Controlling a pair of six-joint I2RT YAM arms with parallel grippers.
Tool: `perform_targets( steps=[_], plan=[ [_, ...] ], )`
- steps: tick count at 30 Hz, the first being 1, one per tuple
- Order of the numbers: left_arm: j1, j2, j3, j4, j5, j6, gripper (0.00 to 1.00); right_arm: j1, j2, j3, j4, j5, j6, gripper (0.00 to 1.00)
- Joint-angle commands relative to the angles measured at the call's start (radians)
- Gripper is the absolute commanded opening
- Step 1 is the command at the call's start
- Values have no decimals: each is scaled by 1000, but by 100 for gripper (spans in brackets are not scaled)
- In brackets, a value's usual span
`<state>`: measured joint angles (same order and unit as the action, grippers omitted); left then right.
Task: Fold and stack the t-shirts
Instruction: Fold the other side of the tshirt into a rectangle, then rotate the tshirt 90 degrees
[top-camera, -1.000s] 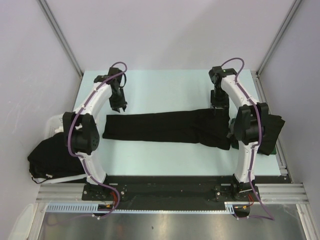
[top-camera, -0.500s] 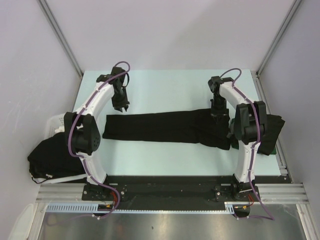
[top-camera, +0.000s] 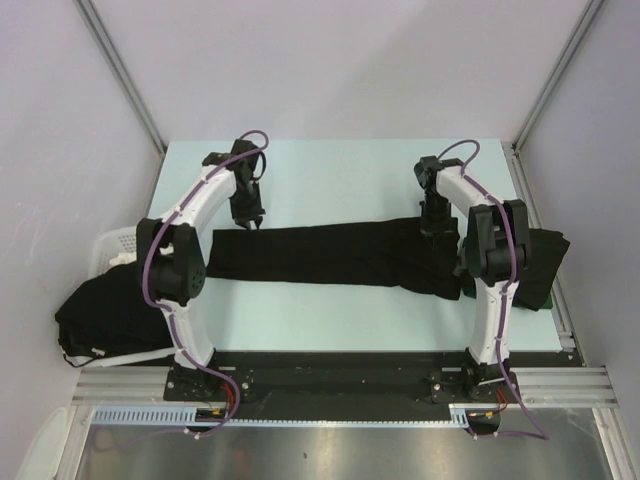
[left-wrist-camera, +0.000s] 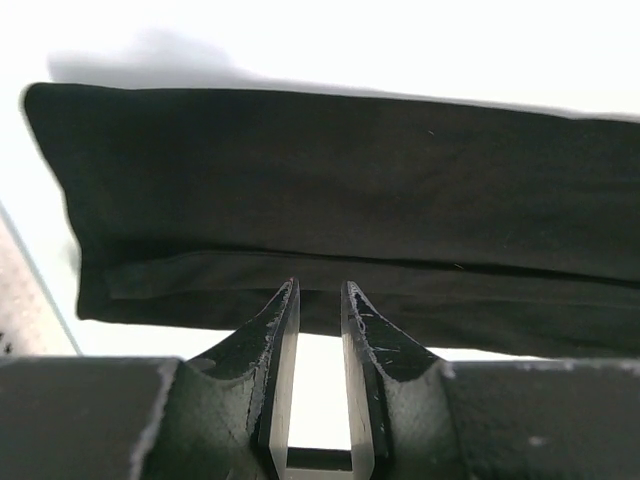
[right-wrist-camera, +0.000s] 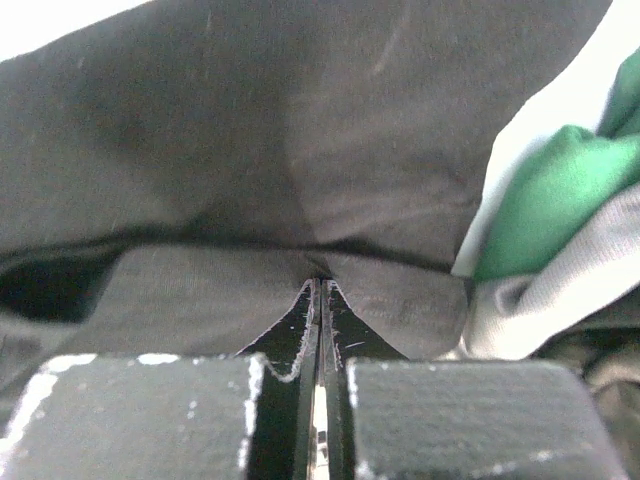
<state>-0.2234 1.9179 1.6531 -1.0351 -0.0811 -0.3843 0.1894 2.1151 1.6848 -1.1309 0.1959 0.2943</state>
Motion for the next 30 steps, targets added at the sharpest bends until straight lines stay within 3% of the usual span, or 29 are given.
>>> perform_targets(
  steps=[1,17,30],
  plan=[
    [-28,-3,40,0,20,-14,29,-5,13,-13,37,43,-3,0],
    [-51,-57,21,43,-3,-11,29,30,23,-117,318,97,-83,0],
    [-60,-73,-139,216,72,-48,29,53,20,-171,508,96,-132,0]
  ],
)
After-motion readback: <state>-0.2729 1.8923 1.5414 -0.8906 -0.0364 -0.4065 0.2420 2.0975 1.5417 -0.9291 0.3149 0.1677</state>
